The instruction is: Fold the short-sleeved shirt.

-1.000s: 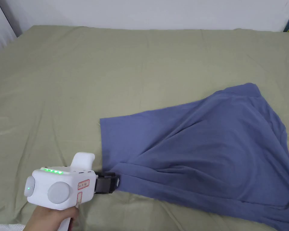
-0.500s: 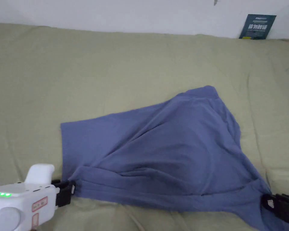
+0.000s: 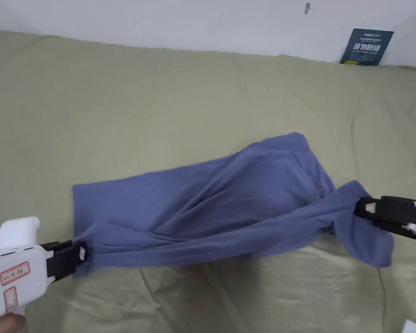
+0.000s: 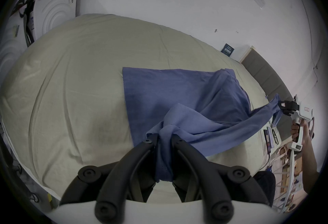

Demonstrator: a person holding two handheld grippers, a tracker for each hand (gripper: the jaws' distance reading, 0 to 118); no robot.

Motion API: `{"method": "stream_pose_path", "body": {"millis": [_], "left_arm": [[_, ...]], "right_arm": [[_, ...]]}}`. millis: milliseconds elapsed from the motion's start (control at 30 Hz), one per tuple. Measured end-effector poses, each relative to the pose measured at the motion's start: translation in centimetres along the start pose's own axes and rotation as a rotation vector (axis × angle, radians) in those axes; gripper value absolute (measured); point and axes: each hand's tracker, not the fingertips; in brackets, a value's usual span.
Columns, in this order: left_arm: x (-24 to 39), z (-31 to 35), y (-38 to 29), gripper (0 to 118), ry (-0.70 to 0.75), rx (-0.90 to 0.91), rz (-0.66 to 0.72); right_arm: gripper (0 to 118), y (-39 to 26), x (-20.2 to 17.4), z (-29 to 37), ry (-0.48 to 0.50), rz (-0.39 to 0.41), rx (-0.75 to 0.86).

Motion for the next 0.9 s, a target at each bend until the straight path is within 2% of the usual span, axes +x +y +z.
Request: {"method": "stream_pose_path", "body": {"millis": [133,333,467,500,533,600,633,700,733,800,867,900], "left_arm": [[-0.3,-2.0,0.5,14,0.035,-0.034,0.061],[-0.4,-5.6,1.1,14,0.114,-0.098,0.109],[0.0,-6.5,1.4,14,0.135,-0.109,0.106],[0.0,-6.3,1.4,18,0.138,-0.112,0.099],[0.1,-5.9,1.3,35,0.143,-0.105,0.099],[0.5,-4.2,1.0,102,0.198,-0.081,0.066],[0.6,-2.7,0.7,108,0.194,-0.025,0.039],[1.5,0.9,-0.3,108,0.199,0.12,-0.027],[1.9,2.5,-1.0,108,0.208,0.182,-0.062],[2.6,5.6,-2.9,108,0.234,0.29,-0.123],[3.3,7.7,-4.9,108,0.241,0.324,-0.135],[2.9,8.2,-6.0,105,0.226,0.335,-0.129]], "right_arm": [[8,1.9,0.9,-6.4,-0.062,-0.061,-0.074],[8,2.4,1.5,-14.9,-0.108,-0.031,-0.157],[9,1.8,0.8,-16.7,-0.169,0.022,-0.167],[17,1.4,0.7,-16.5,-0.176,0.031,-0.16],[37,1.2,0.6,-16.2,-0.182,0.044,-0.146],[99,0.5,-0.2,-14.5,-0.18,0.123,-0.113],[105,0.2,-0.9,-13.1,-0.189,0.182,-0.087],[105,-1.1,-3.1,-8.9,-0.226,0.337,0.026],[105,-2.1,-4.1,-6.8,-0.22,0.386,0.074],[105,-4.8,-6.0,-2.1,-0.171,0.44,0.179],[103,-8.1,-7.5,1.8,-0.178,0.479,0.256],[95,-10.0,-8.1,3.5,-0.174,0.474,0.287]]}}
